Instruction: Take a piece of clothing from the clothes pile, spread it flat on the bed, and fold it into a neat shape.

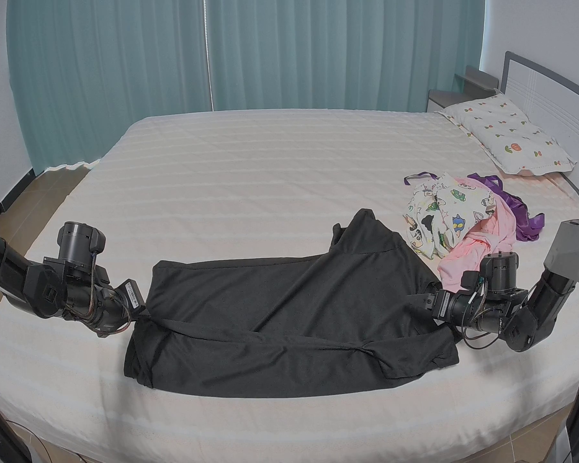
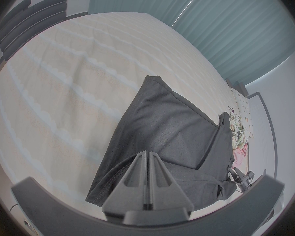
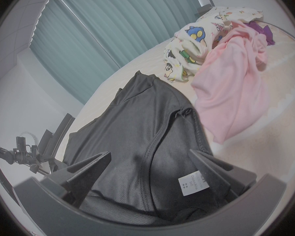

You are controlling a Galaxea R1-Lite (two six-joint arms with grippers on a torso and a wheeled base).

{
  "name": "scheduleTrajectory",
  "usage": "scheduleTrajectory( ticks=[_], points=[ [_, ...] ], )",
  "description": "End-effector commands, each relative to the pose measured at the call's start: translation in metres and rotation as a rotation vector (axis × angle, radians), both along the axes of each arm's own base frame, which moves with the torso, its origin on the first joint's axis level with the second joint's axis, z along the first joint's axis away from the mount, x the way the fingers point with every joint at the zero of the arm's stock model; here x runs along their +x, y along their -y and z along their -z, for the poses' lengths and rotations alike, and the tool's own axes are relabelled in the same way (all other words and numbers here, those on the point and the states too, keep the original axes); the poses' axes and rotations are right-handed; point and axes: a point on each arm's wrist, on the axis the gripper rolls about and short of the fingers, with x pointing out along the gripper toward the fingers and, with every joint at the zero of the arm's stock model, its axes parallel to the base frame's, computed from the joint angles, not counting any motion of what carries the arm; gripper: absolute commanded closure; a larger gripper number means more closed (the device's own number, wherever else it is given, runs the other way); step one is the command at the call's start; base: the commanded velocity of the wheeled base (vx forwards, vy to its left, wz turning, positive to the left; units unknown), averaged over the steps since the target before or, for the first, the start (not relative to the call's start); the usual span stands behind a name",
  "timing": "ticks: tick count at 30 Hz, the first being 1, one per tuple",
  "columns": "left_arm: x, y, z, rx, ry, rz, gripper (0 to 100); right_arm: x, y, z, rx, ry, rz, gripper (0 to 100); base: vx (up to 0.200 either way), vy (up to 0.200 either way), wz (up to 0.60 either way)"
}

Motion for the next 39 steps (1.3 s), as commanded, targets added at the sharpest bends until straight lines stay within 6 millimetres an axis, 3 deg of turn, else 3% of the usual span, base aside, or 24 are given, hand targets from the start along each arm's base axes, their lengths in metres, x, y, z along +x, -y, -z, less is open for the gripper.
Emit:
scheduleTrajectory(
  ticks=[1, 3, 4, 18, 28, 36, 37, 39],
  points=[
    [0.000, 0.000, 0.000, -0.003, -0.001, 0.000, 100, 0.002, 0.000, 0.011, 0.003, -0.027, -0.013, 0, 0.000, 0.000, 0.00],
    [0.001, -0.001, 0.001, -0.003, -0.003, -0.003, 100, -0.001, 0.000, 0.010, 0.009, -0.035, -0.025, 0, 0.000, 0.000, 0.00],
    [0.001, -0.001, 0.001, -0.003, -0.003, -0.003, 100, -0.003, 0.000, 0.010, 0.013, -0.037, -0.026, 100, 0.000, 0.000, 0.00],
    [0.000, -0.001, 0.000, -0.002, -0.001, -0.005, 100, -0.015, 0.017, 0.000, 0.046, -0.046, -0.009, 100, 0.000, 0.000, 0.00],
    [-0.001, -0.003, -0.001, 0.000, -0.003, -0.010, 100, -0.040, 0.019, -0.007, 0.032, -0.064, -0.016, 100, 0.000, 0.000, 0.00],
    [-0.002, -0.003, -0.001, 0.000, -0.001, -0.010, 100, -0.038, 0.022, -0.020, 0.052, -0.017, -0.019, 100, 0.000, 0.000, 0.00],
    [-0.002, -0.003, -0.001, 0.000, -0.003, -0.010, 100, -0.038, 0.022, -0.021, 0.052, -0.018, -0.022, 0, 0.000, 0.000, 0.00],
    [-0.002, -0.003, -0.002, 0.000, -0.001, -0.010, 100, -0.040, 0.022, -0.021, 0.059, -0.026, -0.032, 0, 0.000, 0.000, 0.00]
  ],
)
